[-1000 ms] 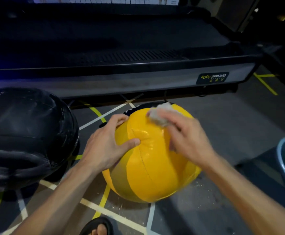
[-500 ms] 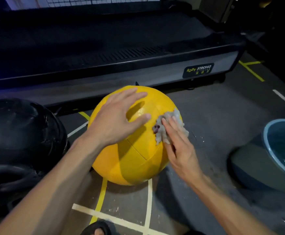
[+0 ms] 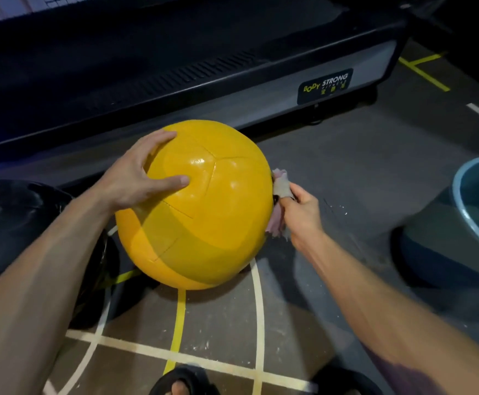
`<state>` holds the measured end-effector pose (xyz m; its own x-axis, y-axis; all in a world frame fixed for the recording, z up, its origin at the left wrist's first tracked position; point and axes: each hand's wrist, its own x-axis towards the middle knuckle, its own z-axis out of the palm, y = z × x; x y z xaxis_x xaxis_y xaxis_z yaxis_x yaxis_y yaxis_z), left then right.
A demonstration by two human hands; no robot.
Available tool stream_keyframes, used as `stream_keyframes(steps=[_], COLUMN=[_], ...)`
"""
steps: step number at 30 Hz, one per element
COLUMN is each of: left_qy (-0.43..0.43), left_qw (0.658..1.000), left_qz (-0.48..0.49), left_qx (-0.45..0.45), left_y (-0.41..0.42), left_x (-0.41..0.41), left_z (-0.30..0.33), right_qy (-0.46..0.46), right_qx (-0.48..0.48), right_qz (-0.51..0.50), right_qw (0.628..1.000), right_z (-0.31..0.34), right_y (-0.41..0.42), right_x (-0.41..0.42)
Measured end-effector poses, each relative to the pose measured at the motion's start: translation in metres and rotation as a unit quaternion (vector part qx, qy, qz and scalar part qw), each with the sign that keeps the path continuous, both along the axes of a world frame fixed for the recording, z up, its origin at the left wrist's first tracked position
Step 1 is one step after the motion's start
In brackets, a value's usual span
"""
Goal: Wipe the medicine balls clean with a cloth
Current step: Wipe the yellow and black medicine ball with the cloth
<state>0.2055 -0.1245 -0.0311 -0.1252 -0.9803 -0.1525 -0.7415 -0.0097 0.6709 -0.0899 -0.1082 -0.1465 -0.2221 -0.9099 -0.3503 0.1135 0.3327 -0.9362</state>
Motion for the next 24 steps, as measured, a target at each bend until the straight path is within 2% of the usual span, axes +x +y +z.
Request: stream_keyframes(steps=[4, 6, 8, 11, 13, 15, 17, 20, 22, 24], left_qy=[0.011, 0.009, 0.012, 0.015, 0.015, 0.016, 0.021, 0.018, 0.017, 0.019], left_qw=[1.000, 1.000, 1.000, 1.000, 1.000, 0.999, 0.999, 0.999, 0.999, 0.999], left_qz=[0.008, 0.004, 0.002, -0.001, 0.004, 0.016, 0.022, 0.017, 0.010, 0.010], left_qx=[0.005, 0.000, -0.006, -0.018, -0.024, -0.024, -0.023, -0.029, -0.033, -0.036], left_y=[-0.005, -0.006, -0.006, -0.003, 0.000, 0.005, 0.013, 0.020, 0.025, 0.030], left_x=[0.001, 0.001, 0.000, -0.001, 0.003, 0.009, 0.012, 0.008, 0.007, 0.009], left_z=[-0.003, -0.005, -0.007, -0.010, -0.012, -0.013, -0.014, -0.013, -0.012, -0.012], right_qy=[0.008, -0.052, -0.118, -0.232, -0.260, -0.253, -0.150, -0.017, -0.005, -0.066], right_qx=[-0.015, 0.024, 0.124, 0.245, 0.227, 0.111, 0.020, -0.058, -0.005, 0.138], right_qz=[-0.026, -0.052, -0.071, -0.127, -0.120, -0.111, -0.061, 0.013, 0.001, -0.013], right_qw=[0.999, 0.997, 0.983, 0.933, 0.931, 0.955, 0.987, 0.998, 1.000, 0.988], right_z=[-0.008, -0.026, -0.048, -0.056, -0.041, -0.013, 0.012, 0.018, -0.005, -0.025], right_y=[0.006, 0.029, 0.060, 0.083, 0.065, 0.041, 0.024, 0.032, 0.051, 0.067], right_x=[0.033, 0.045, 0.062, 0.077, 0.071, 0.061, 0.058, 0.065, 0.065, 0.062])
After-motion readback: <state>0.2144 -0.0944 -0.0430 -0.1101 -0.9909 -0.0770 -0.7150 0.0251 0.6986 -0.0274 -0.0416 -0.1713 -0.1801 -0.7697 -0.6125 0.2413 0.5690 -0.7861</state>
